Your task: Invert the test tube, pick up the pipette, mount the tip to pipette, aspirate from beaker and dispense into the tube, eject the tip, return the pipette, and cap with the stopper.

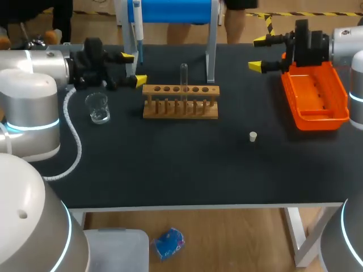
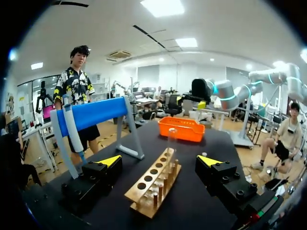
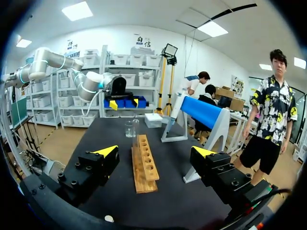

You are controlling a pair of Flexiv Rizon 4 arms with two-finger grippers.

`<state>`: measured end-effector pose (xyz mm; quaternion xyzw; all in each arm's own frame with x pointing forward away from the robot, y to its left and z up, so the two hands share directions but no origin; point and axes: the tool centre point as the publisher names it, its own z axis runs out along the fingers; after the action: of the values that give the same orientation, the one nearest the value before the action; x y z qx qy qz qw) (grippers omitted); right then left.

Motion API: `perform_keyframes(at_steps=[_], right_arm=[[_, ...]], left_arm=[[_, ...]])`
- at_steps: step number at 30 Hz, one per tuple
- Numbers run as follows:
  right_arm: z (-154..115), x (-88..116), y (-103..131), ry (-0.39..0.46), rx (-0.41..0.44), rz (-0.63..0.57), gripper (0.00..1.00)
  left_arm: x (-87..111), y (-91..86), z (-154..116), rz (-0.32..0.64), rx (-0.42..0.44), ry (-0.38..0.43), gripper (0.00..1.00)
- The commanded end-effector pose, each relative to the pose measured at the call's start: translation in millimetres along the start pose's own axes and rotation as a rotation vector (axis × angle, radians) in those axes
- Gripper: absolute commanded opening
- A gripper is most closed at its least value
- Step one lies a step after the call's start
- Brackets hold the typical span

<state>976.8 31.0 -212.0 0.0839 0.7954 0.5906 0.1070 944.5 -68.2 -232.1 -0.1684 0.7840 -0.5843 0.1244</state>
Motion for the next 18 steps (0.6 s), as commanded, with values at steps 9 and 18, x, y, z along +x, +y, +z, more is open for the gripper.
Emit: perform_keyframes(at_steps=[9, 18], right_arm=[[-0.3, -0.7, 0.0, 0.003, 0.001, 0.000, 1.00], [25.4, 0.3, 23.3, 0.101, -0.015, -0.067, 1.00]], left_arm=[[30.2, 29.2, 0.8, -0.016, 0.020, -0.043, 1.00], [30.2, 29.2, 0.8, -0.016, 0.020, -0.043, 1.00]])
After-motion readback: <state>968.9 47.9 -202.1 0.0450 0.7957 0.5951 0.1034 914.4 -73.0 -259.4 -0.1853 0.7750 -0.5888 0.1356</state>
